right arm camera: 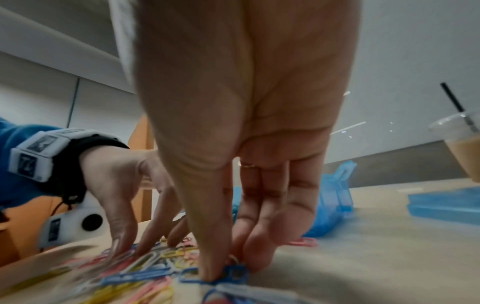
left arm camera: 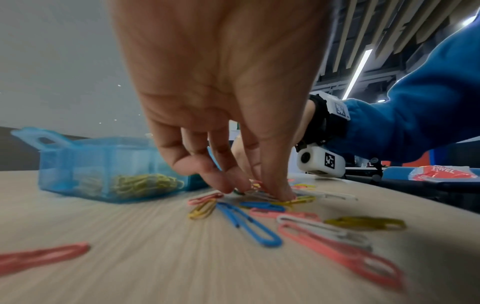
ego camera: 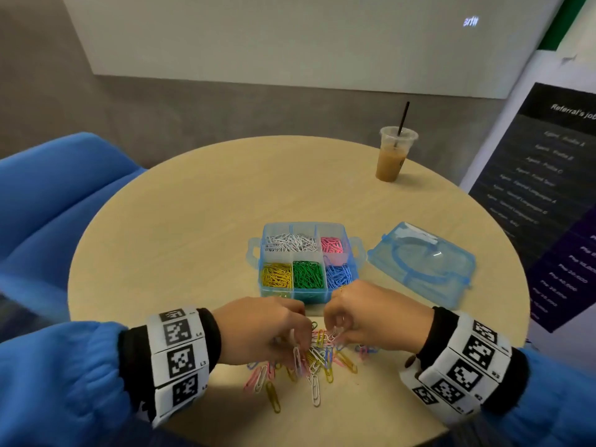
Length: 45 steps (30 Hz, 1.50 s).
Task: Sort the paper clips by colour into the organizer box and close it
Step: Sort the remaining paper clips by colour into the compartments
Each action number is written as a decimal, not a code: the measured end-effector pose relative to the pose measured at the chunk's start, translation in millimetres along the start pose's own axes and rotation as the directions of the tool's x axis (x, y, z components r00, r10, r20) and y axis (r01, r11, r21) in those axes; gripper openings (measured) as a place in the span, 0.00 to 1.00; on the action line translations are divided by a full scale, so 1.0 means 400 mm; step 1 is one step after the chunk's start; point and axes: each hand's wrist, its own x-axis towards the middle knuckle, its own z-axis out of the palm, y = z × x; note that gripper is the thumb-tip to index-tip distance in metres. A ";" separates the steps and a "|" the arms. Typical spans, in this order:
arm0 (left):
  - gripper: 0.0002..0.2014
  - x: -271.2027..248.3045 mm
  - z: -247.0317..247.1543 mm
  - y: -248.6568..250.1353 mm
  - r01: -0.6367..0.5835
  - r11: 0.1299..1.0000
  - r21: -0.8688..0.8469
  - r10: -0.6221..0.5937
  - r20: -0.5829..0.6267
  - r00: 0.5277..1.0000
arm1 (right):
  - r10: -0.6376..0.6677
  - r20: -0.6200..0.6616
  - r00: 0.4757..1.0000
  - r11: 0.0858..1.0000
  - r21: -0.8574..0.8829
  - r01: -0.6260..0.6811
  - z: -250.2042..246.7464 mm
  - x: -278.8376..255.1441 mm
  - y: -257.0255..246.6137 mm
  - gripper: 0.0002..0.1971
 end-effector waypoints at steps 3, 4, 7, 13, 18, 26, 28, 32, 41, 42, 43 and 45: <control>0.09 0.011 -0.003 0.005 0.005 0.998 0.055 -0.005 -0.004 1.000 | 0.024 0.047 0.999 0.999 0.040 -0.026 -0.001 0.001 0.007 0.03; 0.08 0.011 -0.004 0.003 0.007 0.998 0.062 -0.006 -0.003 1.000 | 0.028 0.066 0.997 0.998 0.052 -0.032 0.000 0.001 0.008 0.02; 0.07 0.007 -0.007 -0.004 0.026 0.999 0.043 -0.026 -0.013 1.000 | 0.051 0.077 0.996 0.996 0.064 -0.056 0.000 -0.005 0.013 0.01; 0.07 -0.022 -0.013 -0.032 0.114 0.987 -0.115 -0.127 -0.112 0.986 | 0.062 -0.080 0.995 0.992 0.117 -0.052 -0.009 -0.032 0.011 0.04; 0.02 -0.051 -0.028 -0.053 0.216 0.975 -0.048 -0.221 -0.186 0.957 | 0.081 -0.108 0.991 0.990 0.126 -0.067 -0.003 -0.046 0.015 0.02; 0.05 -0.075 -0.012 -0.055 0.256 0.965 0.054 -0.243 -0.170 0.955 | 0.137 -0.096 0.986 0.972 0.203 -0.115 0.000 -0.049 0.034 0.04; 0.06 -0.072 -0.007 -0.044 0.188 0.982 0.036 -0.180 -0.162 0.970 | 0.164 -0.114 0.980 0.970 0.198 -0.140 0.000 -0.049 0.040 0.05; 0.08 -0.055 0.002 -0.017 0.092 0.993 0.067 -0.083 -0.129 0.988 | 0.226 -0.150 0.963 0.959 0.206 -0.193 -0.008 -0.051 0.042 0.05; 0.08 -0.020 -0.013 -0.008 0.058 0.986 0.158 -0.059 0.002 0.998 | 0.248 -0.120 0.961 0.937 0.281 -0.207 -0.020 -0.065 0.044 0.06; 0.08 -0.019 -0.015 -0.008 0.057 0.986 0.155 -0.058 0.006 0.998 | 0.257 -0.121 0.959 0.935 0.281 -0.216 -0.022 -0.067 0.044 0.06; 0.08 -0.018 -0.016 -0.008 0.056 0.987 0.149 -0.058 0.005 0.998 | 0.270 -0.127 0.954 0.933 0.279 -0.227 -0.024 -0.070 0.045 0.06; 0.08 -0.019 -0.016 -0.008 0.056 0.990 0.130 -0.054 -0.018 0.998 | 0.302 -0.155 0.941 0.930 0.265 -0.254 -0.027 -0.075 0.047 0.05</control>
